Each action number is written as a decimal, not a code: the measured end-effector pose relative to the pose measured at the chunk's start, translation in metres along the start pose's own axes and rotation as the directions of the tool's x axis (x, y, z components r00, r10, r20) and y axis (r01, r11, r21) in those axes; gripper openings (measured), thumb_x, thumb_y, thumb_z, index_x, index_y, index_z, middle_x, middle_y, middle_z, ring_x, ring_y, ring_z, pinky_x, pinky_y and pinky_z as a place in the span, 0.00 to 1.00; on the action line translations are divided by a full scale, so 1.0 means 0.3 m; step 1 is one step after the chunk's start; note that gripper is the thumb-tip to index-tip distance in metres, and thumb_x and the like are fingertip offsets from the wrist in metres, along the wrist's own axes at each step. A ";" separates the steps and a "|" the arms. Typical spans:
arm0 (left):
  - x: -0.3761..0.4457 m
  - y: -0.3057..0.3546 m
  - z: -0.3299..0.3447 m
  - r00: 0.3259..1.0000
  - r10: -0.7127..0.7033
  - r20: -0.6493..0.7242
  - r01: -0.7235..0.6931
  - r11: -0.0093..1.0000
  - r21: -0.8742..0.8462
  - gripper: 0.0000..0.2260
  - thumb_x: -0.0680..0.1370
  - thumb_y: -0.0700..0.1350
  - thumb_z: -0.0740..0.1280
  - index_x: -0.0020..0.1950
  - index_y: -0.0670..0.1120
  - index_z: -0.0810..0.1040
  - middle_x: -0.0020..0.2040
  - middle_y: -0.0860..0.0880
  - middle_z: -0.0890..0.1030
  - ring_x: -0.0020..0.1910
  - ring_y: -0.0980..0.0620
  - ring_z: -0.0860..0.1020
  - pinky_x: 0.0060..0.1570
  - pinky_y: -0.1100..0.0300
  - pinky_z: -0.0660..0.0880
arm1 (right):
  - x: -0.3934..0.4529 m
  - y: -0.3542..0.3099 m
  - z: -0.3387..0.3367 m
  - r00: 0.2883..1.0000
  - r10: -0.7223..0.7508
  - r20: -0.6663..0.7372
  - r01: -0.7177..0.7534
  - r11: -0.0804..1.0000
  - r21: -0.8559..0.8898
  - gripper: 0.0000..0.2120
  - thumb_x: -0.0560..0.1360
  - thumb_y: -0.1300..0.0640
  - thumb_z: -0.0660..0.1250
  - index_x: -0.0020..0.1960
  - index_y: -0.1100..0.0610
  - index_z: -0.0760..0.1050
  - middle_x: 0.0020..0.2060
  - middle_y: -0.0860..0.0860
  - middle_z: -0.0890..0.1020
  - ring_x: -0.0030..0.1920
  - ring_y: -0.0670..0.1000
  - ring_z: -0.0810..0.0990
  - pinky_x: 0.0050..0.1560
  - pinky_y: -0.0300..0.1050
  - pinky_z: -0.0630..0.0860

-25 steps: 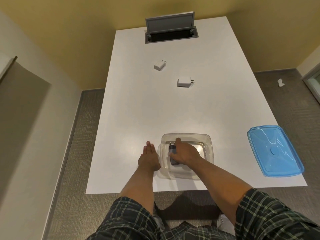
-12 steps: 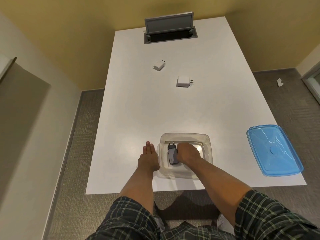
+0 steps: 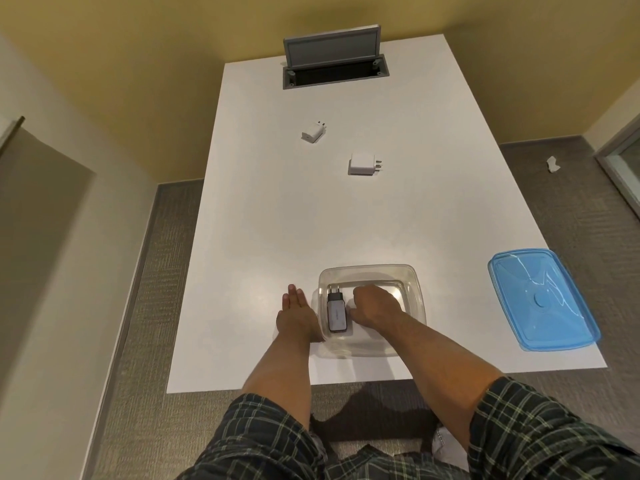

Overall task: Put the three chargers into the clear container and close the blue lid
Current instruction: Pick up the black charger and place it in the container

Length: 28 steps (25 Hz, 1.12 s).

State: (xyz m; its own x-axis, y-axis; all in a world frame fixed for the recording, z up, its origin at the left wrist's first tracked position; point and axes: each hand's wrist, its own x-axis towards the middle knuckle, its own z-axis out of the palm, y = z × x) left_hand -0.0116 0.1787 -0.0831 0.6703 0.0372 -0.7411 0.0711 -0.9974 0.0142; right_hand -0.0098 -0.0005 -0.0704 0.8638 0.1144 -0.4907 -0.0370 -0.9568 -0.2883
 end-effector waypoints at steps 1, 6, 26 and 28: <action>0.000 0.001 0.001 1.000 -0.001 -0.009 0.001 1.000 -0.003 0.57 0.73 0.62 0.71 0.81 0.39 0.33 0.81 0.43 0.32 0.83 0.44 0.39 0.79 0.46 0.55 | 0.001 0.001 0.000 1.000 0.000 0.000 0.000 1.000 0.000 0.15 0.78 0.48 0.64 0.53 0.59 0.78 0.53 0.57 0.82 0.52 0.59 0.81 0.44 0.47 0.74; -0.004 -0.019 -0.003 0.998 0.063 -0.009 -0.063 0.998 0.025 0.59 0.72 0.61 0.74 0.81 0.38 0.34 0.81 0.41 0.32 0.83 0.42 0.39 0.78 0.44 0.58 | 0.003 0.003 -0.002 1.000 -0.016 0.006 0.016 1.000 -0.019 0.15 0.77 0.47 0.66 0.52 0.59 0.78 0.53 0.57 0.82 0.52 0.59 0.81 0.44 0.47 0.74; 0.071 -0.059 -0.244 0.975 0.165 -0.151 -0.118 0.954 0.277 0.17 0.77 0.53 0.65 0.63 0.48 0.79 0.62 0.48 0.81 0.62 0.44 0.80 0.56 0.53 0.77 | 0.006 -0.003 -0.260 0.796 -0.564 -0.218 0.480 0.809 -0.340 0.07 0.67 0.50 0.63 0.39 0.53 0.76 0.29 0.50 0.82 0.29 0.55 0.78 0.32 0.40 0.62; 0.089 -0.059 -0.281 0.955 0.202 -0.216 -0.134 0.947 0.293 0.16 0.78 0.53 0.64 0.62 0.48 0.80 0.61 0.47 0.82 0.61 0.44 0.81 0.57 0.53 0.77 | 0.043 -0.001 -0.303 0.798 -0.525 -0.297 0.439 0.843 -0.311 0.06 0.69 0.50 0.64 0.40 0.52 0.76 0.30 0.49 0.82 0.29 0.54 0.78 0.33 0.40 0.61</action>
State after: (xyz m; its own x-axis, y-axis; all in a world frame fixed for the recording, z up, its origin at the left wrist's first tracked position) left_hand 0.0673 0.2025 -0.0467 0.8145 -0.1525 -0.5597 -0.2387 -0.9675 -0.0838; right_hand 0.0470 -0.0231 -0.0018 0.8575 0.5145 0.0039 0.5044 -0.8392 -0.2032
